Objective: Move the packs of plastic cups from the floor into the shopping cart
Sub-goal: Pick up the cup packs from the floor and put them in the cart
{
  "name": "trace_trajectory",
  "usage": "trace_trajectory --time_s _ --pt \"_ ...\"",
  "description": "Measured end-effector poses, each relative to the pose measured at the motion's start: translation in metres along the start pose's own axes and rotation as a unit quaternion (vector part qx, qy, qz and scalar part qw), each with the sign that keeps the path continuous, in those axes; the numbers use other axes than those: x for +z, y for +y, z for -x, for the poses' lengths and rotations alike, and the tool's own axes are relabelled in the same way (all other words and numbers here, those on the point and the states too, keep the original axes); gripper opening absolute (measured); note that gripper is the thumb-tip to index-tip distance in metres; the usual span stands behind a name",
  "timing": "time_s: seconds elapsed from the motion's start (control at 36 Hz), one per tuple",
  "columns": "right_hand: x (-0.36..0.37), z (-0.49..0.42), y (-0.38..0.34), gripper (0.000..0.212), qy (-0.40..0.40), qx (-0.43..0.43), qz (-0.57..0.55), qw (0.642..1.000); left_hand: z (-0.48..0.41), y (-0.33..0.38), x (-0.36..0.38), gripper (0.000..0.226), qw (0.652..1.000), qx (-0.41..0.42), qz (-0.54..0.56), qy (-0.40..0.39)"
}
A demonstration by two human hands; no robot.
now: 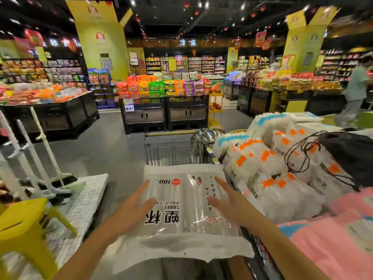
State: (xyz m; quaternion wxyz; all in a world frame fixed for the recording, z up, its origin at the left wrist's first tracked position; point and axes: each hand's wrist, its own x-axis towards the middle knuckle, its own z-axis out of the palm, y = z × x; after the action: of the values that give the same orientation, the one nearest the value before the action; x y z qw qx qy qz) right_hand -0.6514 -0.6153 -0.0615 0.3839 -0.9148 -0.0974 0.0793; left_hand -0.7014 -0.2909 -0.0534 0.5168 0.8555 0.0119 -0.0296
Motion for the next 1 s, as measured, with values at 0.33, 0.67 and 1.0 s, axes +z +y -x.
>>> trace_trajectory --time_s 0.33,0.67,1.0 --pt "-0.015 -0.198 0.034 0.078 -0.042 -0.033 -0.006 0.999 -0.171 -0.011 0.007 0.07 0.999 -0.028 0.001 0.037" --pt "0.043 -0.358 0.112 0.085 -0.108 0.003 -0.031 0.994 -0.315 -0.095 0.03 0.067 0.994 -0.105 -0.023 0.03" --pt "0.171 -0.449 0.194 0.081 -0.18 0.162 -0.025 0.97 -0.427 -0.27 0.09 0.071 0.982 -0.186 0.014 -0.017"
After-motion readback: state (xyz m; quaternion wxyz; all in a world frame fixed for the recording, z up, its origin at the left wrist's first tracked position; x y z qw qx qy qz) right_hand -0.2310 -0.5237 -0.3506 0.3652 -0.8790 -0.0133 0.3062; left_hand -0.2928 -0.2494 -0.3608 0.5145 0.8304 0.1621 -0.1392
